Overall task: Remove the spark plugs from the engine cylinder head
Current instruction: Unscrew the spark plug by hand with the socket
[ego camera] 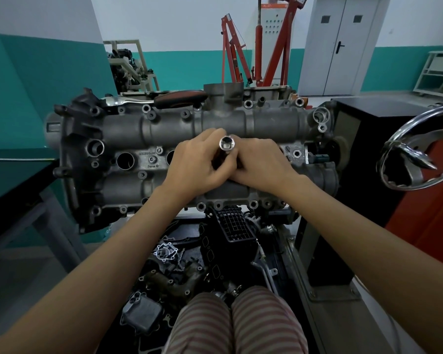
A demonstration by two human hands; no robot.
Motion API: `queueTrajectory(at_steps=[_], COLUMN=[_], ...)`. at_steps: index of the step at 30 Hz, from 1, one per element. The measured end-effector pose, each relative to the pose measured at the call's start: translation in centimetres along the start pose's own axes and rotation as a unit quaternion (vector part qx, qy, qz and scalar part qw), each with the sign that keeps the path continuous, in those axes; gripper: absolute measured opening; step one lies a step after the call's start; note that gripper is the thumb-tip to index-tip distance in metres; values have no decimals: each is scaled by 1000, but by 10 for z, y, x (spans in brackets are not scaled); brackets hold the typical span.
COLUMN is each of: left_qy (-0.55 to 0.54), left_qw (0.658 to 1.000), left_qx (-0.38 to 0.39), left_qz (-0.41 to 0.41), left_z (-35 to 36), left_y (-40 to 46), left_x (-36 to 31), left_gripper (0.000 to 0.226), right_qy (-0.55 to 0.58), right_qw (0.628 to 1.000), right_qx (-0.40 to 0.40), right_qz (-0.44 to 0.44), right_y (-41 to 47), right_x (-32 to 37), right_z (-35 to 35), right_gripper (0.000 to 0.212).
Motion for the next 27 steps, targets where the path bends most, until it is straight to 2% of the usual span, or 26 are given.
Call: queueTrajectory(at_steps=[3,5,9,13,17,22,27], left_qy=[19,23,27,17,5,41,28], left_qw=[1000,1000,1000,1000,1000,999,1000], left_qx=[5,1,-6,-8,0,-14,-9], left_qz=[7,-1,-5,4,-4,0,8], left_z=[1,1,2,0,1,-1,1], left_y=[0,-1,-1,-1,-1,-2,-2], left_x=[0,4,7,2,1,4,3], left_gripper=[21,31,42,25,17,34,33], right_qy=[7,-3,-1,-9,4,-5,-20], right_qw=[1000,1000,1000,1000,1000,1000,1000], right_qx=[-14,-13,-2,4,-6,-10,-2], right_qz=[12,19,27,9,-1,18,21], right_y=[0,0,0,0,0,0,-1], right_x=[-1,-3,-6,-3,0,-3,-6], right_z=[-1,-1,0,0,-2,-1,0], right_gripper=[42,50,37,27,35,45,34])
Point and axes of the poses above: each hand's wrist, its own y-axis towards the middle knuckle, its own z-axis out of the palm, x = y × z, the point moved 7 cm from there along y, towards the middle knuckle, and after that the axes turned 4 degrees about z, right-handed, at the moved point
